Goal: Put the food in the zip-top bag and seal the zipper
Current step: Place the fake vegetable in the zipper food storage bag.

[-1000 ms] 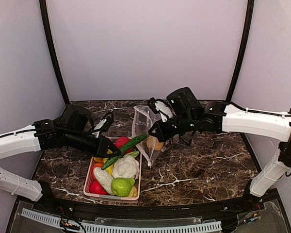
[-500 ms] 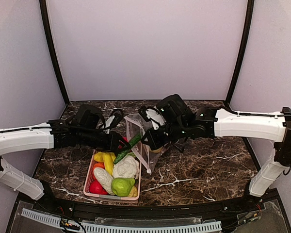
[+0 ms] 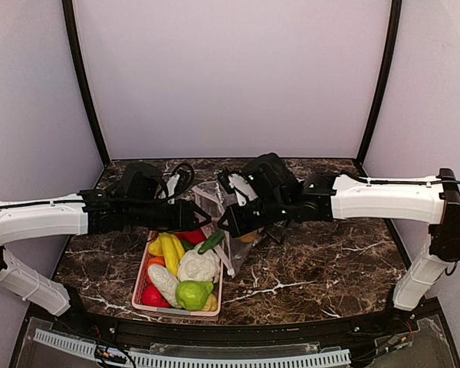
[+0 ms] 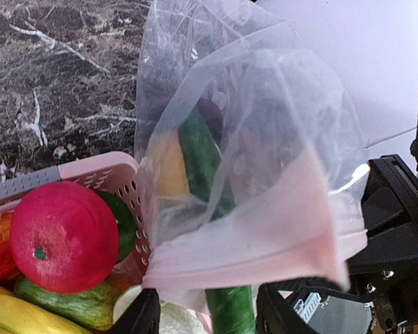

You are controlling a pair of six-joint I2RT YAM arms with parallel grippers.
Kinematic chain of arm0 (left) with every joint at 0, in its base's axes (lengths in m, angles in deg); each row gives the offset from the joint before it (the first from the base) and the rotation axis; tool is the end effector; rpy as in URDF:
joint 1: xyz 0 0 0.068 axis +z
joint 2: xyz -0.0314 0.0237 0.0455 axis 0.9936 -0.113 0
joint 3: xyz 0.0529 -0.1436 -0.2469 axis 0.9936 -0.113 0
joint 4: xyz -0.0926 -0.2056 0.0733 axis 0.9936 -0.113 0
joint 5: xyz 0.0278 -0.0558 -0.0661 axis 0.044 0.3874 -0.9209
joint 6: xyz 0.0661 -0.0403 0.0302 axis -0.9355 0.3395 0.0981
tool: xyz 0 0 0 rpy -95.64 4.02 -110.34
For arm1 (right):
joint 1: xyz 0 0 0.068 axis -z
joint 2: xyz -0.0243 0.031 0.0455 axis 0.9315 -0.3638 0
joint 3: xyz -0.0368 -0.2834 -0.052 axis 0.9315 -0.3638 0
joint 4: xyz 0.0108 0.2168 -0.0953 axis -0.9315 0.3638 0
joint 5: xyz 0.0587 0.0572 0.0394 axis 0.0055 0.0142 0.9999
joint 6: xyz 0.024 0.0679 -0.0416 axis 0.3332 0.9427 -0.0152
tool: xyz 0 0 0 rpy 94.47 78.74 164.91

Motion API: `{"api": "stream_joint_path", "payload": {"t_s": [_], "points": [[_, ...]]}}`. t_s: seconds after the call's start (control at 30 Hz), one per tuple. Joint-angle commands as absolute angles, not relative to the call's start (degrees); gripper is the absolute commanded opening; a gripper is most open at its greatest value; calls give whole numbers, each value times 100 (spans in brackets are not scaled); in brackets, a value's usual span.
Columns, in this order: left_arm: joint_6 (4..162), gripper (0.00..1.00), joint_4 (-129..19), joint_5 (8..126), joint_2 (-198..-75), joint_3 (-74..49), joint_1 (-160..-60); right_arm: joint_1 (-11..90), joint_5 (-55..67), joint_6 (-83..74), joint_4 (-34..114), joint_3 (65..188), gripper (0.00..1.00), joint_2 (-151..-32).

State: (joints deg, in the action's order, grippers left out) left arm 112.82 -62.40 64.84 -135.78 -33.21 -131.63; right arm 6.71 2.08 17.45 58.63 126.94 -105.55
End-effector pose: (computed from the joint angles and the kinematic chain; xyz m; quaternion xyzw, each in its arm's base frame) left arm 0.1891 -0.2310 0.2856 0.0998 0.8509 -0.4142 0.3072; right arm 0.1771 0.3431 0.2906 -0.2720 0.8567 0.3325 0.2855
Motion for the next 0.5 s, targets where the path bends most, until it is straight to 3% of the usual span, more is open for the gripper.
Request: {"api": "stream_joint_path", "payload": {"t_s": [0.0, 0.1, 0.23, 0.4, 0.47], "points": [[11029, 53, -6418, 6534, -13292, -3396, -13158, 630, -46, 2001, 5755, 12640, 0, -10499], [10816, 63, -6820, 6529, -13050, -3321, -13157, 639, -72, 2048, 5760, 12630, 0, -10463], [10651, 68, -7178, 6334, -12635, -3410, -13159, 640, -96, 2063, 5765, 12630, 0, -10457], [10930, 69, -7234, 5960, -12182, -3879, -13285, 658, -116, 2102, 5767, 12626, 0, -10466], [11030, 62, -7187, 6012, -12059, -4020, -13440, 654, -125, 2109, 5768, 12630, 0, -10474]]}}
